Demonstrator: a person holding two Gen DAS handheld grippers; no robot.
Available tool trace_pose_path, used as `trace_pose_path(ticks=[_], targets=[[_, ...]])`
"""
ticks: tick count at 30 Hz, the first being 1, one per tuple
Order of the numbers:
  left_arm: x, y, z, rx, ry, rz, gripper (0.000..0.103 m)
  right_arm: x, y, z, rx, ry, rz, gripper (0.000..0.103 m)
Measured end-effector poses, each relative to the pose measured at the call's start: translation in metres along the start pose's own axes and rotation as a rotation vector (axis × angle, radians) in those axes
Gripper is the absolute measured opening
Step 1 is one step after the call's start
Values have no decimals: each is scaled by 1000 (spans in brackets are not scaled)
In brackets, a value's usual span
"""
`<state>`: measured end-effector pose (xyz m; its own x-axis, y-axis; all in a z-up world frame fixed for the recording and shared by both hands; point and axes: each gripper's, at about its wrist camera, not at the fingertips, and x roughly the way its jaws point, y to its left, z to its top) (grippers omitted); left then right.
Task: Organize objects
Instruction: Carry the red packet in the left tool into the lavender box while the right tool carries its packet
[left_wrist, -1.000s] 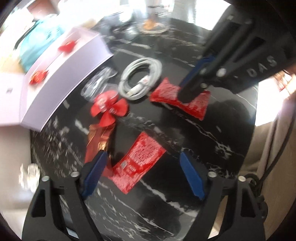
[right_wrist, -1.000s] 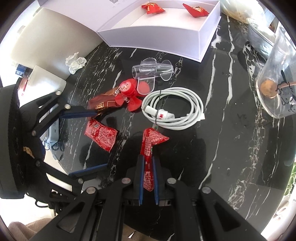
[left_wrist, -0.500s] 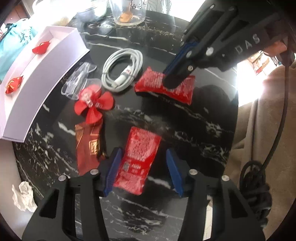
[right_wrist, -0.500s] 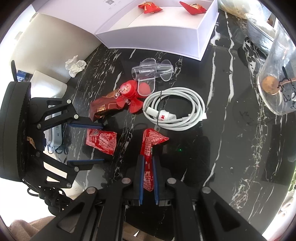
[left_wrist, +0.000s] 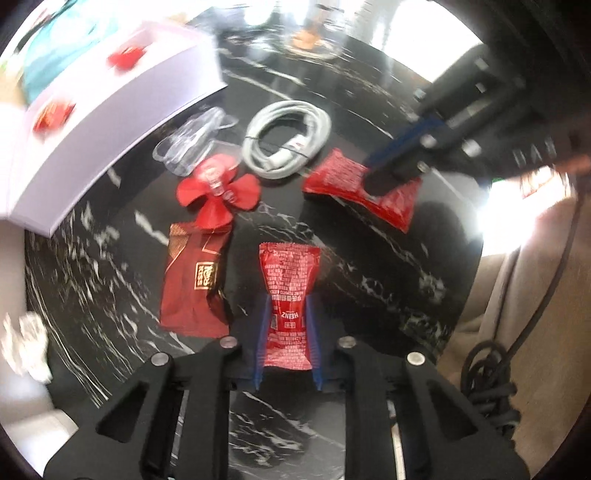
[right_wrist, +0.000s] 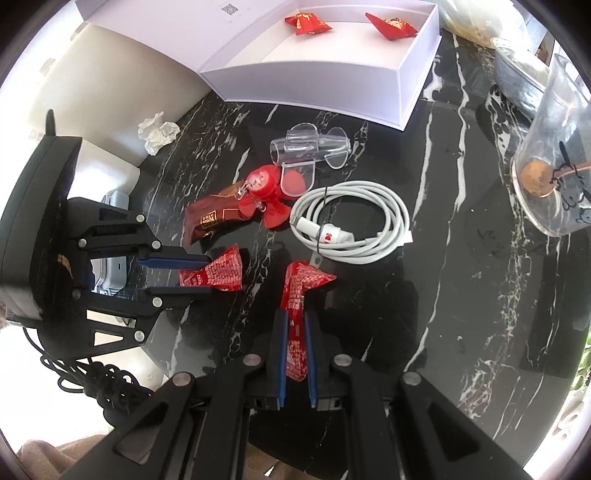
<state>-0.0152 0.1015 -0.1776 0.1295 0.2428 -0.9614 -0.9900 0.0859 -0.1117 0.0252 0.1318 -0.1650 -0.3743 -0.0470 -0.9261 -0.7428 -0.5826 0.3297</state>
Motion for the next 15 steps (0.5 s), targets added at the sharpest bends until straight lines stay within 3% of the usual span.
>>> trace_pose_path(ticks=[15], targets=[[-39,-13,-10,-287,-61,-2,18,-29,5,0,-14,-56,16,8]])
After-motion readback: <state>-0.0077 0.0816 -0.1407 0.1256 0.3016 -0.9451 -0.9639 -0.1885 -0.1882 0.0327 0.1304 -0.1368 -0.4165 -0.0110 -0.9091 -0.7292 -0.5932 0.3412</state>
